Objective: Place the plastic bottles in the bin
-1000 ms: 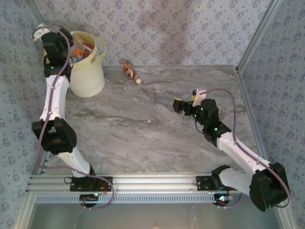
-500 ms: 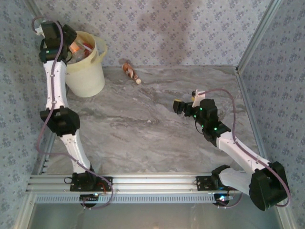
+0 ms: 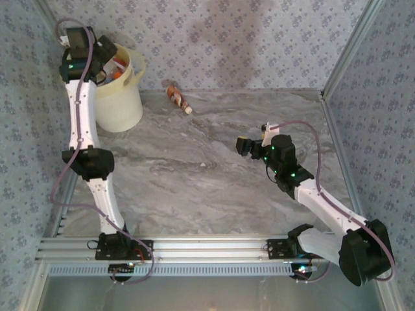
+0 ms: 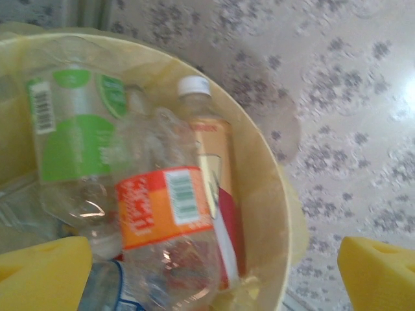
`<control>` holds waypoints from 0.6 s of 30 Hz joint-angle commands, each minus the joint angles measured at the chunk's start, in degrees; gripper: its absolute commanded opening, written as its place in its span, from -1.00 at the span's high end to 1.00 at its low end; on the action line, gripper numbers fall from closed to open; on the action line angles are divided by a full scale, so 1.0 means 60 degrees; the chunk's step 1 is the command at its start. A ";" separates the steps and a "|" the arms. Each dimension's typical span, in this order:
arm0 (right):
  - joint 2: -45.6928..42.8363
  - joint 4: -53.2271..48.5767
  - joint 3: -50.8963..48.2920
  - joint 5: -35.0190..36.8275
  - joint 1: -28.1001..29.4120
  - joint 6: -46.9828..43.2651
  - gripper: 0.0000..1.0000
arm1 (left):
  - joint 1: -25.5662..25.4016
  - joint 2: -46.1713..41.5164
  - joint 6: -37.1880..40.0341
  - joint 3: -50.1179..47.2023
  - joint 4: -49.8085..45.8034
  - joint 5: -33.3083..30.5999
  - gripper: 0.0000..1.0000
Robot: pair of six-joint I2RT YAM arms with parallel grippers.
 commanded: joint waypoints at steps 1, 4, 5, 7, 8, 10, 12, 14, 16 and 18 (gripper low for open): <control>-0.0002 -0.0027 0.0053 0.0403 -0.0056 0.0182 -1.00 | -0.0661 -0.0513 0.0681 0.0004 0.0064 -0.0162 -0.95; -0.0042 -0.0056 0.0051 0.0548 -0.0057 0.0222 -1.00 | -0.1568 -0.0598 0.1108 -0.0541 0.0524 -0.0511 -0.95; -0.0053 -0.0068 0.0052 0.0579 -0.0058 0.0221 -1.00 | -0.1919 -0.0580 0.1208 -0.0736 0.0684 -0.0682 -0.95; -0.0073 -0.0121 0.0053 0.0591 -0.0072 0.0220 -1.00 | -0.2529 -0.0486 0.1335 -0.1077 0.1033 -0.1080 -0.95; -0.0086 -0.0155 0.0053 0.0630 -0.0086 0.0233 -1.00 | -0.2836 -0.0391 0.1354 -0.1219 0.1206 -0.1291 -0.95; -0.0129 -0.0228 0.0052 0.0681 -0.0100 0.0277 -1.00 | -0.3251 -0.0128 0.1206 -0.1405 0.1471 -0.1549 -0.95; -0.0189 -0.0315 0.0053 0.0700 -0.0124 0.0323 -1.00 | -0.3514 0.0260 0.0874 -0.1430 0.1605 -0.1641 -0.95; -0.0275 -0.0420 0.0024 0.0722 -0.0145 0.0342 -1.00 | -0.3673 0.0665 0.0638 -0.1424 0.1753 -0.1739 -0.95; -0.0349 -0.0587 0.0027 0.0730 -0.0178 0.0354 -1.00 | -0.3773 0.1090 0.0402 -0.1433 0.1800 -0.1954 -0.95; -0.0451 -0.0817 0.0020 0.0733 -0.0195 0.0360 -1.00 | -0.3786 0.1562 0.0040 -0.1422 0.2137 -0.2237 -0.95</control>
